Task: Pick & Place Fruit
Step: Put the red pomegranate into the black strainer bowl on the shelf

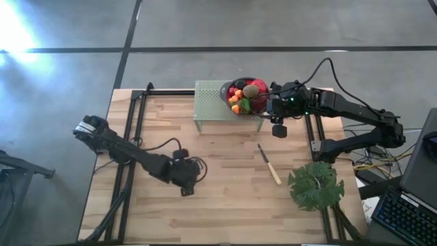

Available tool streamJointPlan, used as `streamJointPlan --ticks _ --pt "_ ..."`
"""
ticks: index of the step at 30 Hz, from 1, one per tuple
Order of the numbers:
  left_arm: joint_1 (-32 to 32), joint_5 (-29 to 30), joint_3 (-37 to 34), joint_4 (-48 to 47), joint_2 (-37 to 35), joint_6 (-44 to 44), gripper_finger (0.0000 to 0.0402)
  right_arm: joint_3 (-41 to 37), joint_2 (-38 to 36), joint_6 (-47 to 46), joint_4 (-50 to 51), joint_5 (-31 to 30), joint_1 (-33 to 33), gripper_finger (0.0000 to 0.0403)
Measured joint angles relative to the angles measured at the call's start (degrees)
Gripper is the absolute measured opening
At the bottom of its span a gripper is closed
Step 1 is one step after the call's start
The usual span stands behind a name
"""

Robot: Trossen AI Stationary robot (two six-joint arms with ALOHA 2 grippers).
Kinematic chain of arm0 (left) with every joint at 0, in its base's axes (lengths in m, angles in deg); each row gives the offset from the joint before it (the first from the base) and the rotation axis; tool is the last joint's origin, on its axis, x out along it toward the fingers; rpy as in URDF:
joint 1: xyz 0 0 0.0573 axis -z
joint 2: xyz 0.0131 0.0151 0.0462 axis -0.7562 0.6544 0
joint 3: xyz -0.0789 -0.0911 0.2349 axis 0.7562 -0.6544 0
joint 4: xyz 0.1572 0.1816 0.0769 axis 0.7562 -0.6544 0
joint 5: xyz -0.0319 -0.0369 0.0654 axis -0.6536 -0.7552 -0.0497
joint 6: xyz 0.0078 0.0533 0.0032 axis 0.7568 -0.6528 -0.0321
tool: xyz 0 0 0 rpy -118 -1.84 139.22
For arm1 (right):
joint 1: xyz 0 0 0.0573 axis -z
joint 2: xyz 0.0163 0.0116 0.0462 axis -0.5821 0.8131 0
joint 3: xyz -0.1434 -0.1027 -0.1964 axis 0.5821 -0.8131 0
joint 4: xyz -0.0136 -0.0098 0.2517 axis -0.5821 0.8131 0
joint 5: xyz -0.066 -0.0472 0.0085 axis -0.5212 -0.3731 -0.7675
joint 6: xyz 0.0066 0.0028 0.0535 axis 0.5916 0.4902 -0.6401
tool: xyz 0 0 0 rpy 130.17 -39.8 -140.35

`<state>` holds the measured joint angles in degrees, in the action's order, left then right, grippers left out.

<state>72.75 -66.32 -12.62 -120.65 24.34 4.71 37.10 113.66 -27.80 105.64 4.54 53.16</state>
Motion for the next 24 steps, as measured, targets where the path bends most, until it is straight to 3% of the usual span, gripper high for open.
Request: streamJointPlan --ticks 12,20,24 --pt "-9.71 2.73 11.73 10.43 -0.02 -18.83 0.0211 0.0 -0.53 0.03 -0.04 -0.06 4.68 0.007" --pt "-15.6 2.86 17.17 15.15 -0.02 -32.5 0.0211 0.0 -0.7 -0.66 -1.52 -0.06 8.47 0.0088" --pt "-20.22 4.58 18.94 15.31 -0.02 -34.92 0.0211 0.02 -0.7 -0.15 -1.8 -0.02 9.23 0.0096"
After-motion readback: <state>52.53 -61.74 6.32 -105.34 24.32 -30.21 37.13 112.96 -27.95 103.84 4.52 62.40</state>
